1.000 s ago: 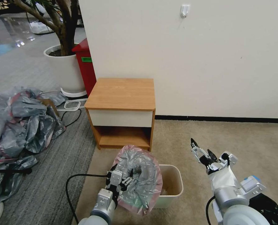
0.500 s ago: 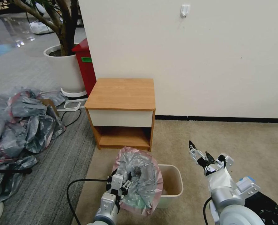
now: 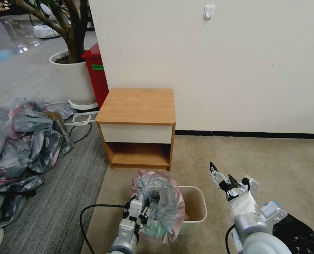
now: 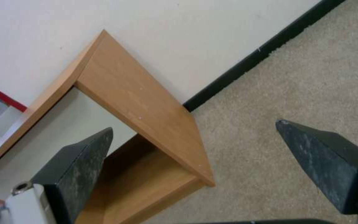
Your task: Pick up the garbage bag from the table and place it over the trash can.
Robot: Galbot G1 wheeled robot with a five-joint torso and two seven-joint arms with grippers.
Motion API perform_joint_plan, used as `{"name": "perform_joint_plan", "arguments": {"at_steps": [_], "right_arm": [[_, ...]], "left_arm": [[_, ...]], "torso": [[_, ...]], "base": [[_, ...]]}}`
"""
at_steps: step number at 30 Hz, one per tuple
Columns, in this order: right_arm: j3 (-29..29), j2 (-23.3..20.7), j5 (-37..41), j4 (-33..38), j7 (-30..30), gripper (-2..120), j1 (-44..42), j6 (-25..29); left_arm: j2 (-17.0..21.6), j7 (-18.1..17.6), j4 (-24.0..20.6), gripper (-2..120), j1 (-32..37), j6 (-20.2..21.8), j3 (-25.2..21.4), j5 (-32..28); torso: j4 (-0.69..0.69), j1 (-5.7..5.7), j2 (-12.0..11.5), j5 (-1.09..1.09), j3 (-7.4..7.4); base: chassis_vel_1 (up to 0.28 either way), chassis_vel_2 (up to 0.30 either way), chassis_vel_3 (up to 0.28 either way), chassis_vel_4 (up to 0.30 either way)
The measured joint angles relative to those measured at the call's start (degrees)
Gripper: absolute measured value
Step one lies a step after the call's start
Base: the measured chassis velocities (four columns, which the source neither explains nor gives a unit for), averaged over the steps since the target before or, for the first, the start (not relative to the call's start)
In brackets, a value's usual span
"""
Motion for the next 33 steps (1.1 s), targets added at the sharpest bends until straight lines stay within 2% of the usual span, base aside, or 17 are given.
{"name": "perform_joint_plan", "arguments": {"at_steps": [5, 9, 11, 13, 14, 16, 19, 21, 22, 24, 27, 33], "right_arm": [[-0.2, 0.2, -0.4, -0.2, 0.0, 100, 0.3, 0.0], [-0.3, 0.2, -1.0, 0.1, 0.0, 100, 0.4, 0.0], [-0.3, 0.1, -1.3, 0.1, -0.1, 100, 0.4, 0.0], [-0.3, 0.0, -2.1, 0.3, -0.8, 100, 0.4, 0.1], [-0.4, -0.3, -2.9, 0.7, -2.1, 100, 0.2, 0.1], [-0.6, -0.5, -3.2, 1.0, -2.9, 100, 0.1, -0.1], [-1.4, -1.7, -4.5, 1.7, -7.6, 100, -0.5, -1.6], [-1.6, -1.9, -4.8, 1.7, -8.4, 100, -0.6, -1.9], [-2.3, -2.6, -6.4, 1.7, -12.0, 100, -1.0, -3.0], [-3.7, -3.7, -8.3, 2.0, -15.5, 100, -1.6, -4.1], [-5.8, -4.9, -9.9, 2.5, -17.9, 100, -1.9, -5.6], [-9.1, -5.6, -11.7, 2.0, -18.7, 100, -1.9, -6.4]], "left_arm": [[0.0, -0.8, 0.7, 49, -0.4, 0.1, 0.1, -0.4], [-0.1, -1.4, 1.0, 33, -0.7, -0.5, 0.1, -0.7], [-0.1, -1.6, 1.1, 30, -0.7, -1.0, 0.1, -0.8], [-0.2, -2.1, 1.1, 24, -0.8, -2.1, 0.1, -0.8], [-0.3, -2.2, 1.1, 15, -0.8, -3.8, 0.1, -0.8], [-0.3, -2.2, 1.2, 13, -0.8, -5.3, 0.1, -0.8], [-0.3, -2.2, 1.5, 10, -0.9, -10.1, 0.1, -0.5], [-0.2, -2.2, 1.4, 10, -0.9, -10.6, 0.0, -0.5], [-0.2, -2.0, 1.2, 10, -1.0, -11.7, -0.1, -0.4], [-0.2, -1.1, 0.7, 9, -1.0, -13.1, -0.6, 0.1], [-0.2, -0.1, 0.1, 9, -0.9, -15.2, -1.1, 1.4], [-0.2, 1.2, -0.9, 9, -0.6, -17.9, -1.7, 2.5]], "torso": [[0.00, 0.00, 0.0, 0.00, 0.00], [0.00, 0.00, 0.0, 0.00, 0.00], [0.00, 0.00, 0.0, 0.00, 0.00], [0.00, 0.00, 0.0, 0.00, 0.00], [0.00, 0.00, 0.0, -0.01, 0.00], [0.00, 0.00, 0.0, -0.01, 0.00], [0.00, 0.00, 0.0, -0.01, 0.00], [0.00, 0.00, 0.0, 0.00, 0.00], [0.00, 0.00, 0.0, 0.00, 0.00], [0.00, 0.00, 0.0, 0.00, 0.00], [0.01, 0.00, 0.0, 0.00, 0.00], [0.00, 0.00, 0.0, 0.00, 0.00]], "base": [[0.000, 0.000, 0.000, 0.000], [0.000, 0.000, 0.000, 0.000], [0.000, 0.000, 0.000, 0.000], [0.000, 0.000, 0.000, 0.000], [0.000, 0.000, 0.000, 0.000], [0.000, 0.000, 0.000, 0.000], [0.000, 0.000, 0.000, 0.000], [0.000, 0.000, 0.000, 0.000], [0.000, 0.000, 0.000, 0.000], [0.000, 0.000, 0.000, 0.000], [0.000, 0.000, 0.000, 0.000], [0.000, 0.000, 0.000, 0.000]]}}
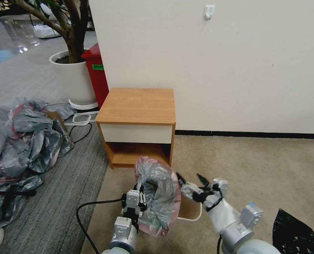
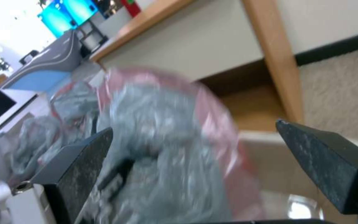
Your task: Pick up the garbage bag from the table and place it over the trash can.
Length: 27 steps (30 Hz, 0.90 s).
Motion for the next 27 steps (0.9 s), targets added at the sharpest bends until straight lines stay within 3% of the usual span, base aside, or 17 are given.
{"name": "perform_joint_plan", "arguments": {"at_steps": [11, 17, 21, 27], "right_arm": [[-5.3, 2.0, -1.1, -1.9, 6.7, 98, 2.4, -1.2], [-5.3, 2.1, 0.2, -2.4, 7.1, 75, 3.3, -1.2], [-5.3, 2.1, 0.3, -3.0, 7.1, 67, 3.7, -1.1], [-5.1, 2.2, 0.3, -3.8, 7.1, 40, 4.0, -0.3]], "left_arm": [[-0.4, 3.0, -1.0, 9, 0.6, -4.2, -0.4, 1.3], [-0.7, 3.3, -1.1, 9, 0.8, -4.3, -0.4, 1.3], [-0.9, 3.4, -1.2, 9, 0.8, -4.2, -0.4, 0.5], [-1.4, 3.0, -1.5, 9, 0.8, -2.8, -0.2, -3.5]], "torso": [[0.00, 0.00, 0.0, 0.00, 0.00], [0.00, 0.00, 0.0, -0.01, 0.00], [0.00, 0.00, 0.0, -0.01, 0.00], [0.00, 0.00, 0.0, 0.00, 0.00]], "base": [[0.000, 0.000, 0.000, 0.000], [0.000, 0.000, 0.000, 0.000], [0.000, 0.000, 0.000, 0.000], [0.000, 0.000, 0.000, 0.000]]}}
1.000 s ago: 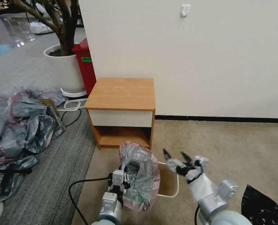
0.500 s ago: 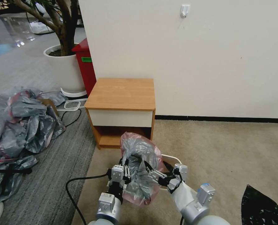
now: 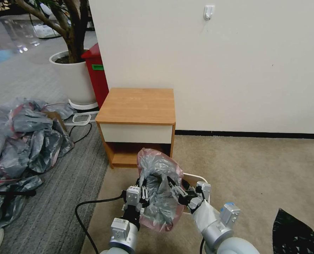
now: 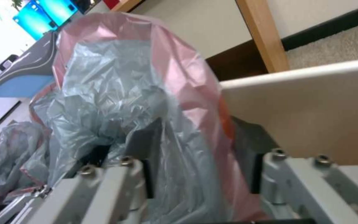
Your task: Pick up the garbage bag from the table and place it over the trash can.
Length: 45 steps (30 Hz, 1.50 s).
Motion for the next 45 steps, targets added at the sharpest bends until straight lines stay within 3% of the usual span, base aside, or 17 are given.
{"name": "perform_joint_plan", "arguments": {"at_steps": [5, 6, 8, 11, 26, 45], "right_arm": [[0.0, 0.0, -0.1, -0.1, -0.1, 28, 0.0, 0.2], [0.0, 0.0, -0.2, -0.1, -0.1, 18, 0.0, 0.3], [0.0, 0.0, -0.2, -0.1, -0.1, 17, 0.1, 0.3], [0.7, -0.4, -0.4, 0.2, -0.2, 0, 0.4, 0.4], [5.4, -2.8, 3.2, 1.1, 1.0, 0, 9.3, -4.6], [13.4, -7.7, 10.9, -0.7, 4.3, 0, 13.2, -15.2]], "left_arm": [[0.0, -0.2, -0.1, 9, 0.0, 0.3, 0.0, -0.9], [0.0, -0.2, -0.1, 9, 0.0, 0.4, -0.1, -1.2], [0.0, -0.3, -0.1, 9, -0.1, 0.4, -0.1, -1.2], [0.0, -0.3, 0.0, 9, -0.1, 0.4, -0.3, -1.2], [0.3, -0.1, -0.1, 9, -0.1, 0.4, 0.1, -2.1], [0.3, 1.3, -1.9, 9, -1.3, 2.0, -2.5, -12.6]], "torso": [[0.00, 0.00, 0.0, 0.00, 0.00], [0.00, 0.00, 0.0, 0.00, 0.00], [0.00, 0.00, 0.0, 0.00, 0.00], [0.00, 0.00, 0.0, 0.00, 0.00], [0.00, 0.01, 0.0, 0.01, 0.00], [0.00, 0.00, 0.0, 0.01, 0.00]], "base": [[0.000, 0.000, 0.000, 0.000], [0.000, 0.000, 0.000, 0.000], [0.000, 0.000, 0.000, 0.000], [0.000, 0.000, 0.000, 0.000], [0.000, 0.000, 0.000, 0.000], [0.000, 0.000, 0.000, 0.000]]}}
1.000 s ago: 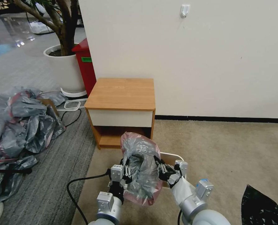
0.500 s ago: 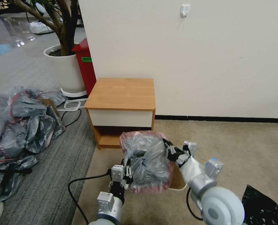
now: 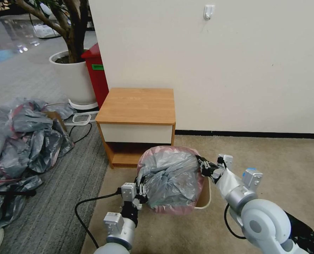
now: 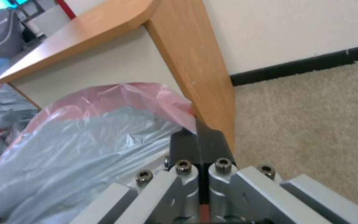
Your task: Pick up the garbage bag from the table and place it over the trash can.
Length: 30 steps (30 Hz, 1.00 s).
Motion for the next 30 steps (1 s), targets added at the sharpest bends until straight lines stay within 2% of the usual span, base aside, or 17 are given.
{"name": "perform_joint_plan", "arguments": {"at_steps": [6, 21, 25, 27, 29, 30], "right_arm": [[1.3, -0.5, 2.1, -0.1, 1.7, 0, -0.1, -2.3], [3.2, -1.7, 8.0, 0.6, 4.4, 0, -0.7, -3.0], [3.6, -1.5, 9.4, 2.7, 4.5, 17, -1.4, -2.7], [3.6, -1.6, 9.5, 3.4, 4.5, 20, -1.6, -2.7], [3.6, -1.7, 9.7, 5.3, 4.6, 32, -2.4, -2.7], [3.6, -1.7, 9.7, 5.3, 4.6, 32, -2.4, -2.7]], "left_arm": [[0.0, 1.6, -0.3, 9, 0.0, 0.1, -0.9, -1.6], [-0.4, 2.3, 0.4, 9, -0.4, 0.2, -2.2, -4.0], [-0.4, 2.3, 0.9, 9, -0.8, 0.4, -2.3, -4.5], [-0.4, 2.3, 1.1, 9, -0.9, 0.4, -2.3, -4.6], [-0.4, 2.2, 1.8, 9, -1.2, 0.5, -2.4, -4.8], [-0.4, 2.2, 1.8, 9, -1.2, 0.5, -2.4, -4.8]], "torso": [[0.00, 0.00, 0.0, 0.00, 0.00], [0.00, 0.00, 0.0, 0.00, 0.00], [0.00, 0.00, 0.0, -0.01, 0.00], [0.00, 0.00, 0.0, -0.01, 0.00], [0.00, 0.00, 0.0, -0.01, 0.00], [0.00, 0.00, 0.0, -0.01, 0.00]], "base": [[0.000, 0.000, 0.000, 0.000], [0.000, 0.000, 0.000, 0.000], [0.000, 0.000, 0.000, 0.000], [0.000, 0.000, 0.000, 0.000], [0.000, 0.000, 0.000, 0.000], [0.000, 0.000, 0.000, 0.000]]}}
